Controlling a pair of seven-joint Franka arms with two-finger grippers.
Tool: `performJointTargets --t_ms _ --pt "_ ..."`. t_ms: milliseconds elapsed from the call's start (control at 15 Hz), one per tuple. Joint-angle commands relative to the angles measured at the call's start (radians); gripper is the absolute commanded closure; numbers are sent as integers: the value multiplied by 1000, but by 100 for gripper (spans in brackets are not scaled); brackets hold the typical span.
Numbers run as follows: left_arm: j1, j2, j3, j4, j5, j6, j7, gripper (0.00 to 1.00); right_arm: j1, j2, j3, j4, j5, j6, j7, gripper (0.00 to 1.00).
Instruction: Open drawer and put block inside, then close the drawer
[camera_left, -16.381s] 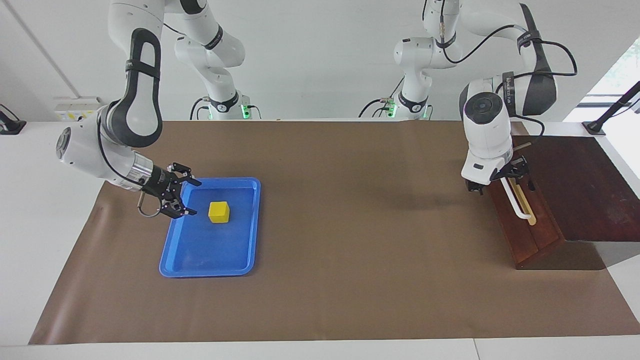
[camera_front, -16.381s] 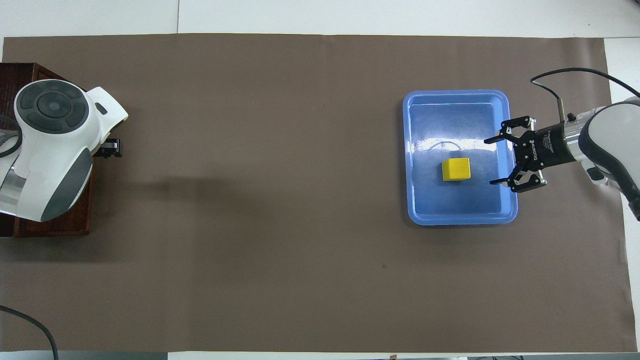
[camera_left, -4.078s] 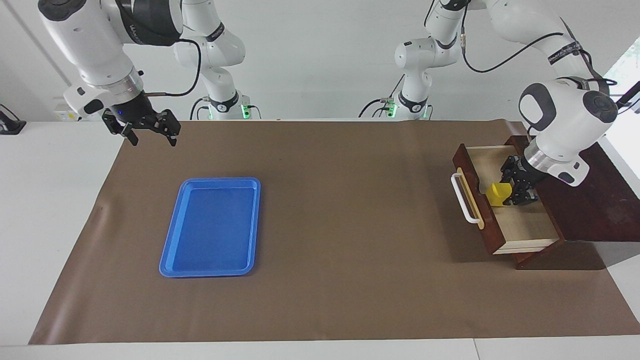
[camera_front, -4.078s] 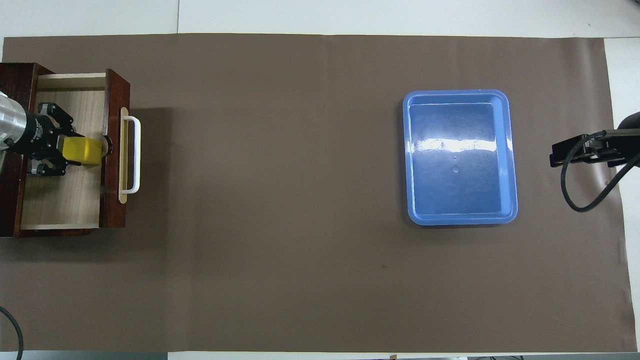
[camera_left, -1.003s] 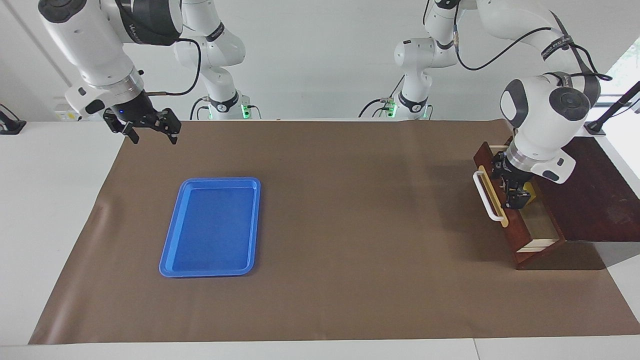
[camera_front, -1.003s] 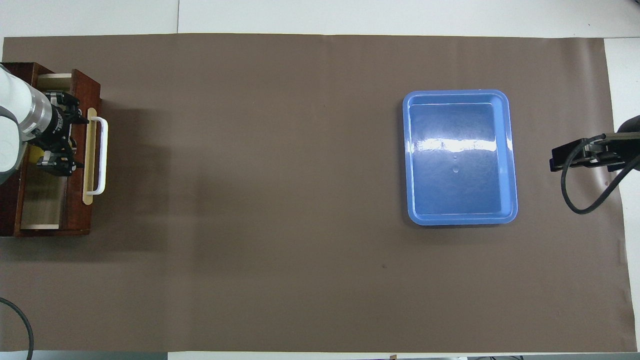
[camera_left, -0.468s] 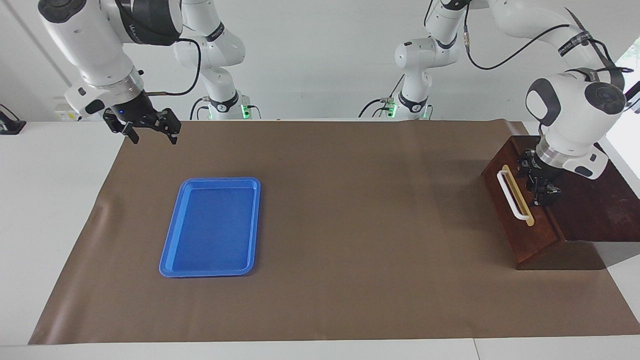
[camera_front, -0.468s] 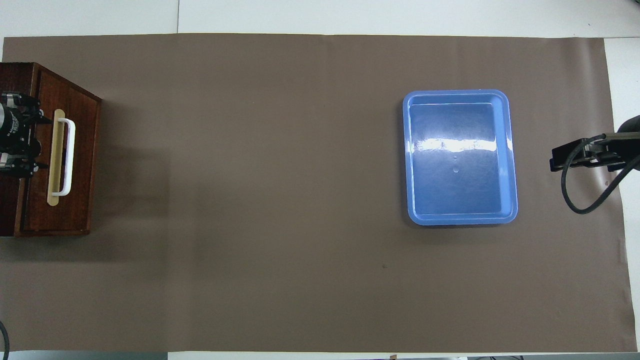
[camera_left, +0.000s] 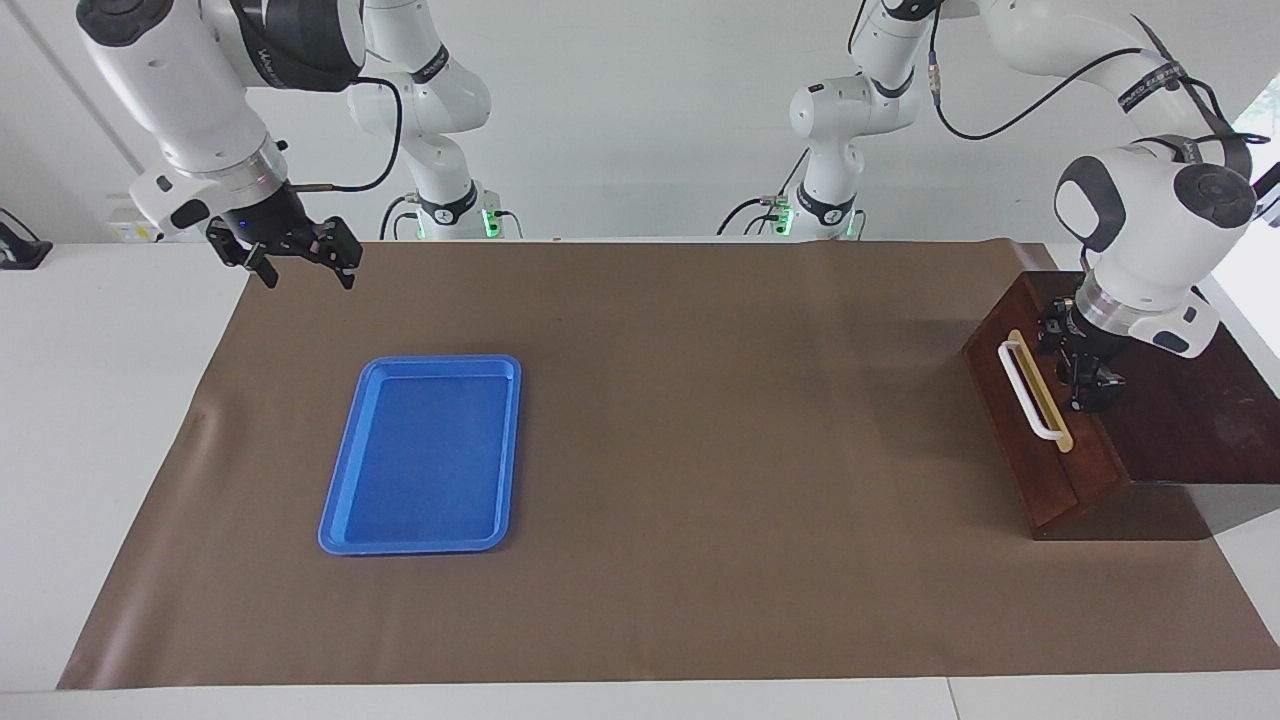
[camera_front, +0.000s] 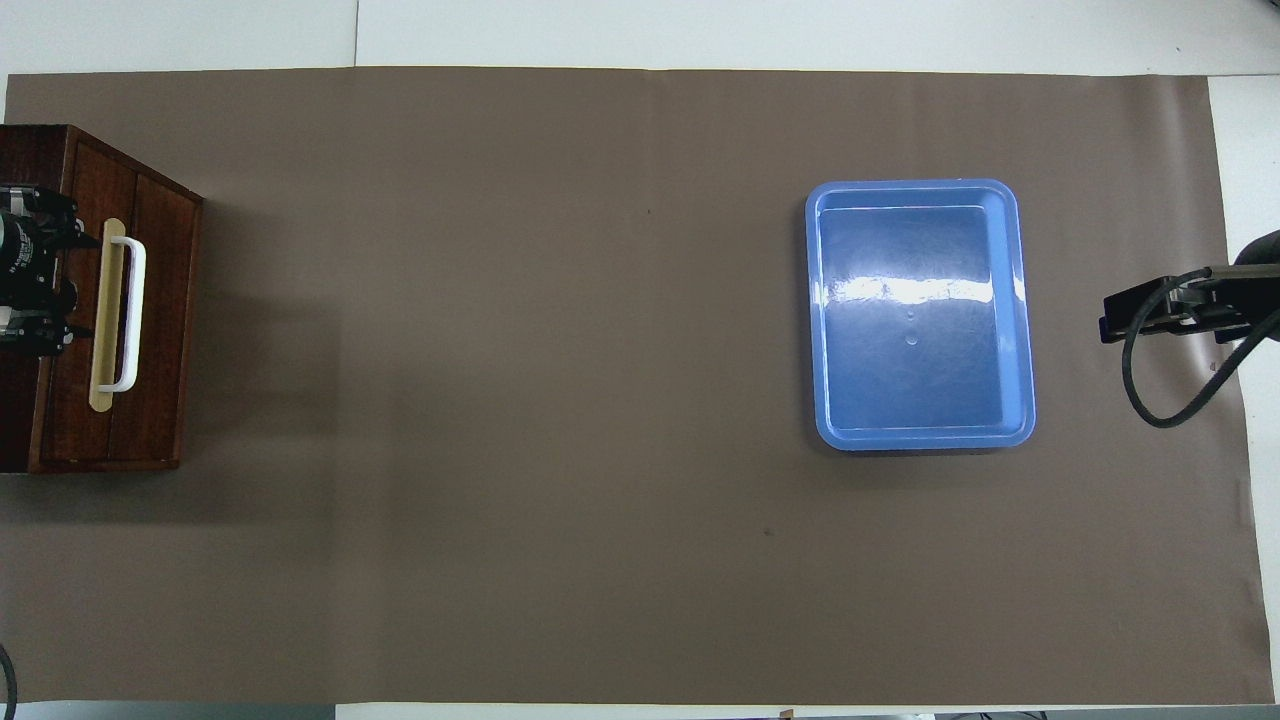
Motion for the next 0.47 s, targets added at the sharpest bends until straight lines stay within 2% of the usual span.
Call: performJointTargets --t_ms 0,201,401 --pt "-20 -29 -39 60 8 -106 23 0 -12 -22 7 -20 -12 -6 -17 0" --pt "-21 -93 -74 63 2 -183 191 0 -12 -22 8 -20 -12 -6 -17 0" --pt "-23 -138 -79 69 -58 -260 466 0 -12 -22 7 -20 -12 -4 -17 0"
